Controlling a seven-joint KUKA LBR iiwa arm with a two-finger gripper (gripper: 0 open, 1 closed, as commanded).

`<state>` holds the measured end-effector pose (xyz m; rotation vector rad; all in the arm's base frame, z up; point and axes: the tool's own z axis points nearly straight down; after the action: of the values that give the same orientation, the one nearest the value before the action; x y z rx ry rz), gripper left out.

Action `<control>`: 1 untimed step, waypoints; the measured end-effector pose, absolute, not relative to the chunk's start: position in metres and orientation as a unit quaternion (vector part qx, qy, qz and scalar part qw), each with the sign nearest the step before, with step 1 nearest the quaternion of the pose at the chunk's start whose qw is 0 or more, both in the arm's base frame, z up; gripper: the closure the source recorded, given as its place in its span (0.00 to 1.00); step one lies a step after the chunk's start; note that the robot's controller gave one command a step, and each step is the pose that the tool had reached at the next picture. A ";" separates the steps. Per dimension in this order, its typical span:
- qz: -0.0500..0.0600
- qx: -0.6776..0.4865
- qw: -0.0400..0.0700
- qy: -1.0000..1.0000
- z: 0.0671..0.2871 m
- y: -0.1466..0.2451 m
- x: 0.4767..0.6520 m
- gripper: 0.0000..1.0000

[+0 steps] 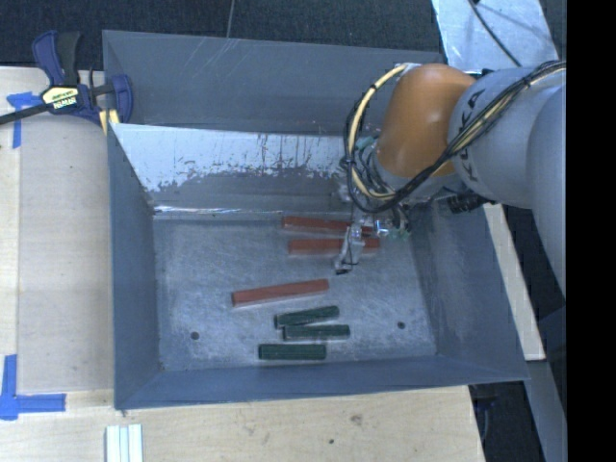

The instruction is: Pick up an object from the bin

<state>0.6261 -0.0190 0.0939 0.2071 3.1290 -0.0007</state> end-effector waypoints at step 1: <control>0.000 0.071 0.001 0.997 0.070 -0.010 0.625 1.00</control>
Offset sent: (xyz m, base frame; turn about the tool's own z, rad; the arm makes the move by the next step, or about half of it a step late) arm 0.0000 0.0000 0.0000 0.0000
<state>0.6249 -0.0098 0.0705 0.2240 3.1311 0.0008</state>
